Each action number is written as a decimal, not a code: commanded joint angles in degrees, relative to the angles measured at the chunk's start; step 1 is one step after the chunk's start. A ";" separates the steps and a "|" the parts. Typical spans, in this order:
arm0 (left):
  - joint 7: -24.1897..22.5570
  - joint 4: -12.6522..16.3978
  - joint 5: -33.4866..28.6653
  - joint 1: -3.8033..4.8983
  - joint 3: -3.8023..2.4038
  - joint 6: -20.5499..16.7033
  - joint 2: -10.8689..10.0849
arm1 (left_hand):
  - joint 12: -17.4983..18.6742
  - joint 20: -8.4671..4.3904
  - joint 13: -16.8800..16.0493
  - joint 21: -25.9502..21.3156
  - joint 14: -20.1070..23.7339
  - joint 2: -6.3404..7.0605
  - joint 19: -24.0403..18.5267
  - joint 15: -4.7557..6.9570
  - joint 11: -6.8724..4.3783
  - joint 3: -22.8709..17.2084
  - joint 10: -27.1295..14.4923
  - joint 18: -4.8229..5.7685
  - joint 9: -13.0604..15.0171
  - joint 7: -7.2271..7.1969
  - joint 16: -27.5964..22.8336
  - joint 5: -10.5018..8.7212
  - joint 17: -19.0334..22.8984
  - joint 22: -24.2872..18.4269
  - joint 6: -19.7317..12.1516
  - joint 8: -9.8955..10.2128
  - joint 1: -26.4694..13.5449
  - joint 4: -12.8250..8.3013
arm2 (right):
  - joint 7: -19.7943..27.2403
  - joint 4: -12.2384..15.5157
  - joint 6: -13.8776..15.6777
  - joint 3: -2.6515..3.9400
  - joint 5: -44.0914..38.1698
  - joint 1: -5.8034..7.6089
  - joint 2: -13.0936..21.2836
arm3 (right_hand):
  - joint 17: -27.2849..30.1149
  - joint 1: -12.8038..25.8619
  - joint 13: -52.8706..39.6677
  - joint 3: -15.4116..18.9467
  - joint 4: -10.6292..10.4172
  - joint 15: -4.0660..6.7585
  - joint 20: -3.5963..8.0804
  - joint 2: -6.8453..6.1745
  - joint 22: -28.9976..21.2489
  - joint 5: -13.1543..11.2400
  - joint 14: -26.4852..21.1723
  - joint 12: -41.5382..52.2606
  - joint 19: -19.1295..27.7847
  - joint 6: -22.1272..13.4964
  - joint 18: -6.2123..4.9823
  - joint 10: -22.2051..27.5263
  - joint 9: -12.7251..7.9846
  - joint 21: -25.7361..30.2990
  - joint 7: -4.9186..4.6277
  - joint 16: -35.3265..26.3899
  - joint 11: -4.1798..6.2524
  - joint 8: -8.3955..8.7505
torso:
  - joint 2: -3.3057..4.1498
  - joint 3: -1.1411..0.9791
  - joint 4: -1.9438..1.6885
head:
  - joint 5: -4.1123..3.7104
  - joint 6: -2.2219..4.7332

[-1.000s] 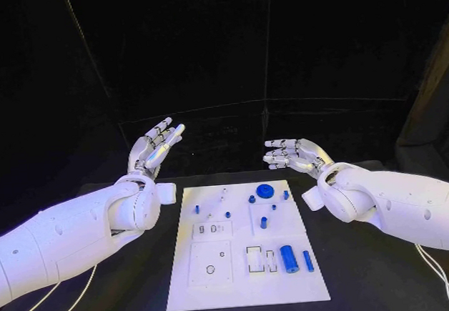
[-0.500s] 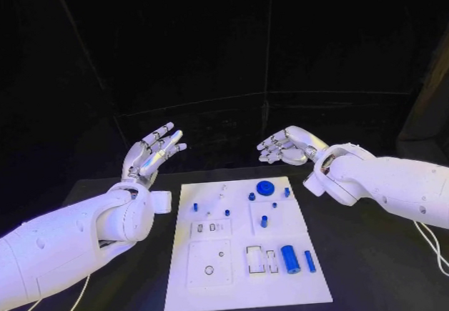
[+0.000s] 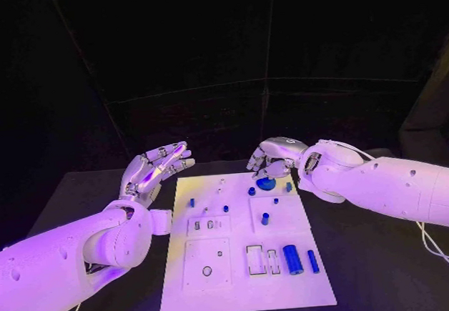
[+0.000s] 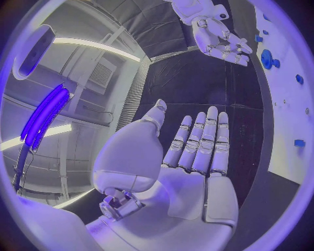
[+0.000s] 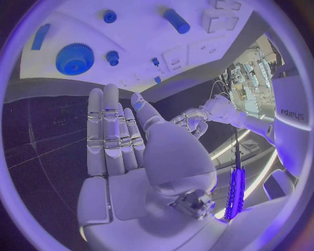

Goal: Assemble the parts on the task board

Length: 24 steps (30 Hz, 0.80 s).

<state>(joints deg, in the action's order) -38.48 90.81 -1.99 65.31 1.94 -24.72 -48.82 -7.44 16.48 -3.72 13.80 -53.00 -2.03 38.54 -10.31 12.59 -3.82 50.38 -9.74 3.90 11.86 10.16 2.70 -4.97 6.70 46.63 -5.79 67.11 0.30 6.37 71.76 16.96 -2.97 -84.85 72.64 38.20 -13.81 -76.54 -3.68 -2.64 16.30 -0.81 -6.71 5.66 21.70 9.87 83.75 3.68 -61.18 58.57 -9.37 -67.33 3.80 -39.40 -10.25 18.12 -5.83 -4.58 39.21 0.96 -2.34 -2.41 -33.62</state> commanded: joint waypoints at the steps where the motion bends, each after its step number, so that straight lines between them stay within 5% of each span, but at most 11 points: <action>1: -1.53 0.90 0.11 -0.06 -0.03 1.58 -0.04 | -0.21 0.07 0.07 0.34 -0.58 -0.68 0.37 -0.02 0.00 -0.01 0.58 -0.50 0.00 3.65 0.04 0.34 0.06 0.08 0.51 -0.27 0.05 -0.29 | -4.20 -0.21 -3.82 0.09 -10.80 0.21 -0.36 | -1.73 0.31 0.06 -0.39 -0.19 0.46 0.54 -0.81 1.27 -0.32 2.49 -0.18 -0.50 -0.05 -1.07 1.06 -0.05 -2.05 0.64 1.92 0.14 0.64 | 1.61 0.29 -0.64 | -0.29 0.19; 10: -1.54 2.37 0.03 -0.28 -0.03 2.17 -1.00 | -0.14 0.07 0.09 0.41 -0.56 -0.81 0.59 -0.03 0.02 0.11 0.60 -0.50 -0.04 3.70 -0.11 0.33 0.15 0.06 0.65 -0.20 -0.16 -0.27 | -4.95 -1.49 -6.84 0.11 -13.51 0.23 -2.11 | -10.62 0.76 -0.04 -2.02 -0.22 0.60 0.66 -1.36 6.51 -0.42 1.83 -0.10 0.75 -1.13 -1.05 2.48 -0.01 -9.86 1.03 12.19 0.36 0.81 | 3.10 0.38 -0.79 | -0.51 0.70; 14: -1.73 2.80 -0.16 -0.29 -0.04 2.24 -1.36 | -0.08 0.07 0.11 0.44 -0.53 -0.86 0.68 -0.06 0.09 0.20 0.58 -0.49 -0.08 3.82 -0.20 0.32 0.20 0.04 0.58 -0.13 -0.31 -0.24 | -5.20 -1.95 -7.83 0.11 -14.15 0.23 -2.59 | -14.22 1.11 -0.06 -3.01 -0.28 0.55 0.56 -1.73 13.53 -0.50 1.17 -0.09 -0.81 -1.40 -0.29 2.50 -0.01 -16.06 1.05 16.39 0.35 0.81 | 3.60 0.32 -0.83 | -0.55 0.86; 24: -2.03 3.14 -0.26 -0.30 -0.04 2.22 -1.86 | -0.03 0.07 0.11 0.44 -0.52 -0.95 0.74 -0.08 0.14 0.27 0.56 -0.47 -0.10 3.91 -0.27 0.32 0.24 0.02 0.71 -0.10 -0.42 -0.22 | -5.37 -1.13 -9.21 0.10 -14.50 0.22 -2.26 | -22.00 1.55 -0.09 -4.16 -0.45 0.54 0.37 -1.97 21.53 -0.43 1.21 -0.04 -3.57 -1.25 0.84 2.35 0.01 -22.50 1.01 24.73 0.28 0.76 | 4.34 0.36 -0.90 | -0.41 0.53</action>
<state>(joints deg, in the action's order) -38.61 93.84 -2.20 64.94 1.93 -23.39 -50.58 -7.43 16.49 -3.67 14.01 -53.36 -2.40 38.94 -10.35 12.79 -3.83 50.58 -9.74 3.89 11.97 10.16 2.69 -4.81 6.69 46.91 -5.79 66.74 0.31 1.52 70.37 9.49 -2.88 -98.12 72.80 35.81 -35.13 -74.95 -3.68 -6.56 15.87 -0.60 -6.36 4.08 42.67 9.66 83.95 3.68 -64.46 57.41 -9.36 -65.18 3.79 -61.44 -9.15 42.12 -5.52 -3.93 43.24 1.30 -3.16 -2.82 -33.10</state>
